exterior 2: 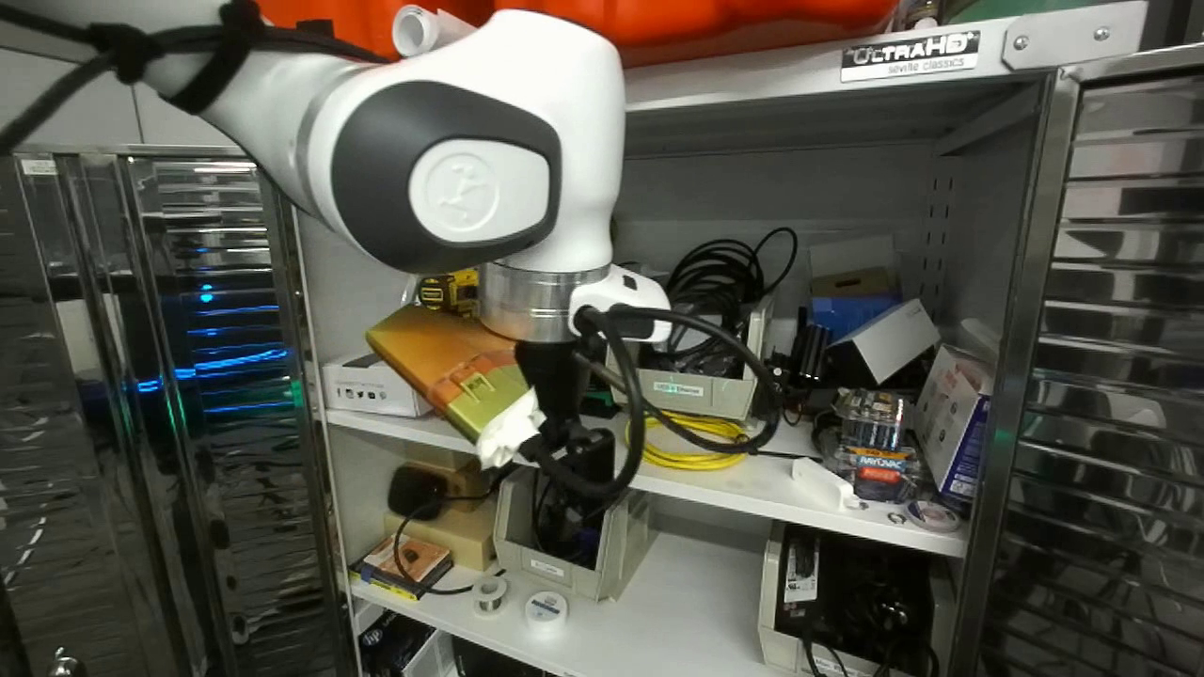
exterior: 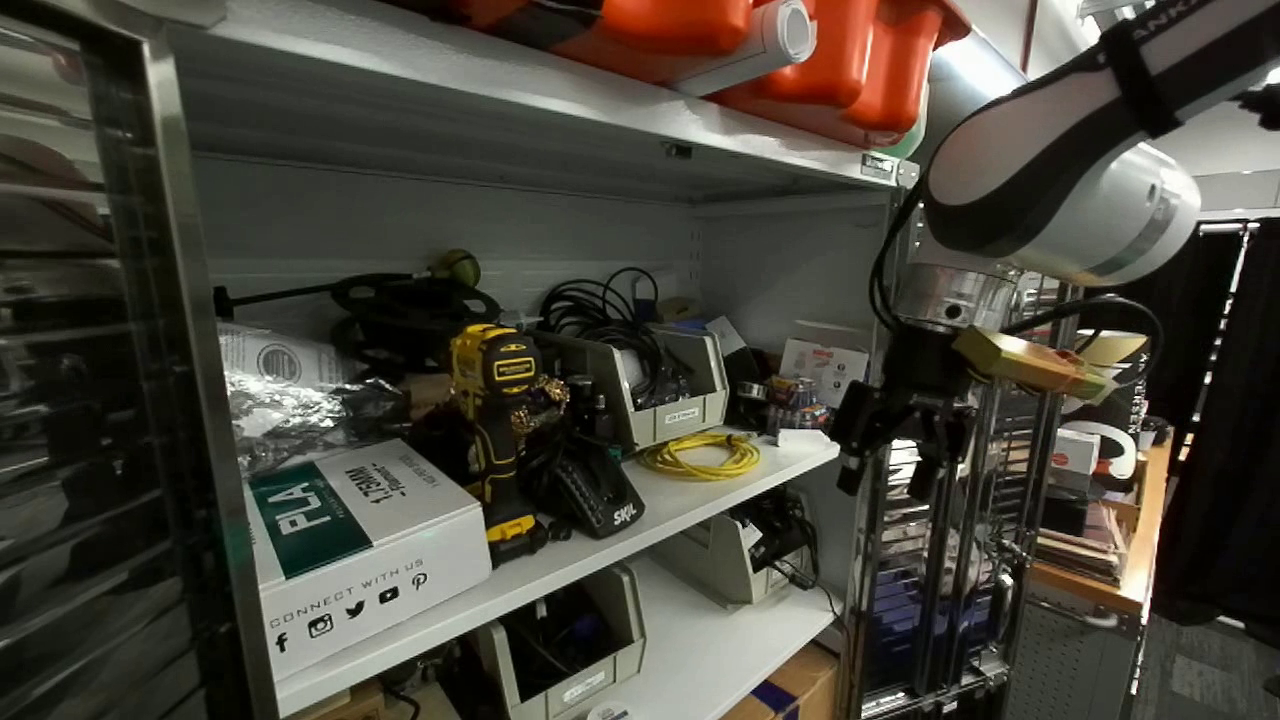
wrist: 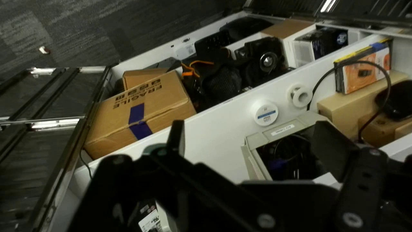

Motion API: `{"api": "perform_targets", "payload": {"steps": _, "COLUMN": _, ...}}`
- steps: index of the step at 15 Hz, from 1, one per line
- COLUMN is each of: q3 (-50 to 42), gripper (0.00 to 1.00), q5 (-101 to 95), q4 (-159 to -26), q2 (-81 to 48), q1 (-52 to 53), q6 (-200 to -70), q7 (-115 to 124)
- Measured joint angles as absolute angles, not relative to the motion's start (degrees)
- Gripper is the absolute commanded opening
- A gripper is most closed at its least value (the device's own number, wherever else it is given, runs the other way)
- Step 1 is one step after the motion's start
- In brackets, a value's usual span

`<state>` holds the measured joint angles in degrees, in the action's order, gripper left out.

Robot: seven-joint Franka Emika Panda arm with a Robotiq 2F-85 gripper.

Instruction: Pick the yellow cable and put it in the box

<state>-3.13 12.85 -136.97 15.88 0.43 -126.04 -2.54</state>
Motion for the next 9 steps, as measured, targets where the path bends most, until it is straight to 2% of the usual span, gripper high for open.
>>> {"api": "perform_targets", "payload": {"steps": 9, "q3": -5.0, "gripper": 1.0, "q5": 17.3, "q4": -120.1, "q2": -4.3, "q1": -1.1, "q6": -133.1, "q7": -6.8}}
